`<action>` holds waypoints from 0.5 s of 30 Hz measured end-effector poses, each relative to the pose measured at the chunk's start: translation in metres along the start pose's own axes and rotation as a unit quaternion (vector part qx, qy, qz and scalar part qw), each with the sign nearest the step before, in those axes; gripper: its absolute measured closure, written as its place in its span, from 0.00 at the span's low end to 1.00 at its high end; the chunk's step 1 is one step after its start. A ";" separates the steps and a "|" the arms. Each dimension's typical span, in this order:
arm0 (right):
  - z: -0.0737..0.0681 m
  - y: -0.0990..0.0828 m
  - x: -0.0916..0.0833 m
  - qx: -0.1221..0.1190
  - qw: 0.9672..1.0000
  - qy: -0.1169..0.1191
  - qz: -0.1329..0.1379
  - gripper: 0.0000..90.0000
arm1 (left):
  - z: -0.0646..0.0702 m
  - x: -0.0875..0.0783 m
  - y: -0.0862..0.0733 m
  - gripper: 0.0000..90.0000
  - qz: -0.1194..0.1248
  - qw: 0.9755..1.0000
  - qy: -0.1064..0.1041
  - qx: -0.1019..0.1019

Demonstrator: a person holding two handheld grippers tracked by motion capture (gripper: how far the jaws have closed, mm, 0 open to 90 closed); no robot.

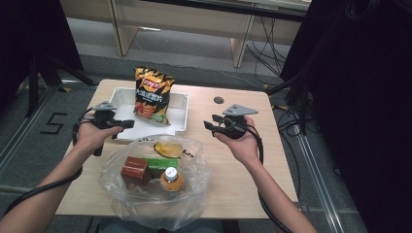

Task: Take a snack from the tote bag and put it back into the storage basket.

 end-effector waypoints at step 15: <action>0.006 -0.030 -0.025 0.023 1.000 -0.005 -0.006 0.62 | -0.013 0.083 0.025 0.99 -0.126 0.991 -0.002 0.049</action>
Point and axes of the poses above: each handheld gripper's, and its own axes: x roughly forward along the jaws, y roughly out of its top, z roughly to its right, the point moved 1 cm from there along x, roughly forward along the jaws, and after that the axes turned 2 degrees about -y, right-handed, at the moved point
